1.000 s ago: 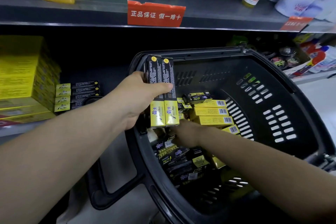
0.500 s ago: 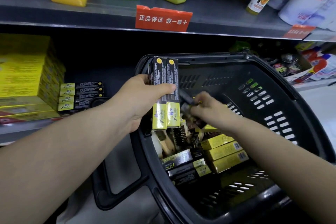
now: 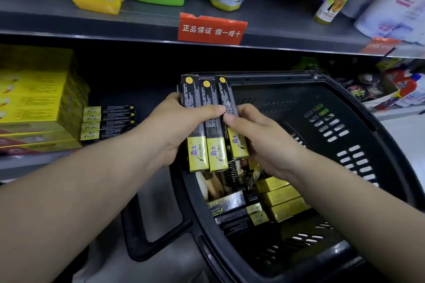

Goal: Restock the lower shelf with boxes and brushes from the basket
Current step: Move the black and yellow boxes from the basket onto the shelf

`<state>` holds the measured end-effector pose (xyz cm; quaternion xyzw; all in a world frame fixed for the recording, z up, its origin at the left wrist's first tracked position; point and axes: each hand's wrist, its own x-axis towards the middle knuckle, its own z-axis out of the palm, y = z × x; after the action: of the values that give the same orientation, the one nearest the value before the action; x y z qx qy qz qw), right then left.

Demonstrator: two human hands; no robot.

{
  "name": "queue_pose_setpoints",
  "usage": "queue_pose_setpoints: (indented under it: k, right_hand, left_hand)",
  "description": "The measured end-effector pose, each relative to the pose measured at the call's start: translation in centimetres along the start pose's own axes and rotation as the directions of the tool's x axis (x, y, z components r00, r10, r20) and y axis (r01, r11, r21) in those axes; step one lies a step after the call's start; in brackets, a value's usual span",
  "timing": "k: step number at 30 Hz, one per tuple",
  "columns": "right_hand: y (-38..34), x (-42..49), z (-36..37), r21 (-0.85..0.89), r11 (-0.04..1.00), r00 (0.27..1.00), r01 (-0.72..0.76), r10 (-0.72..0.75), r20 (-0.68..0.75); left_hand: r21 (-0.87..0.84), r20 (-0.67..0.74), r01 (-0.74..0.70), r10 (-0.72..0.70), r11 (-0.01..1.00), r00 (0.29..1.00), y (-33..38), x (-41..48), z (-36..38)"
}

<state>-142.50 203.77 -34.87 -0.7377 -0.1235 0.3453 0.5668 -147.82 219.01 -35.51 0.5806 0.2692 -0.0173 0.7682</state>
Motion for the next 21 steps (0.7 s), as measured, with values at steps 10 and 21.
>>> queue_pose_setpoints:
  k: [10,21]
  right_hand:
    - [-3.1,1.7,1.3,0.068,0.997,0.985,0.021,-0.032,0.167]
    - [-7.2,10.4,9.1,-0.351,0.933,0.997,0.079,-0.079,0.013]
  left_hand:
    - [0.107,0.254,0.109,-0.133,0.988,0.958,2.1,-1.2,-4.8]
    - [0.039,-0.277,0.054,-0.042,0.998,0.96,3.1,-2.1,-16.4]
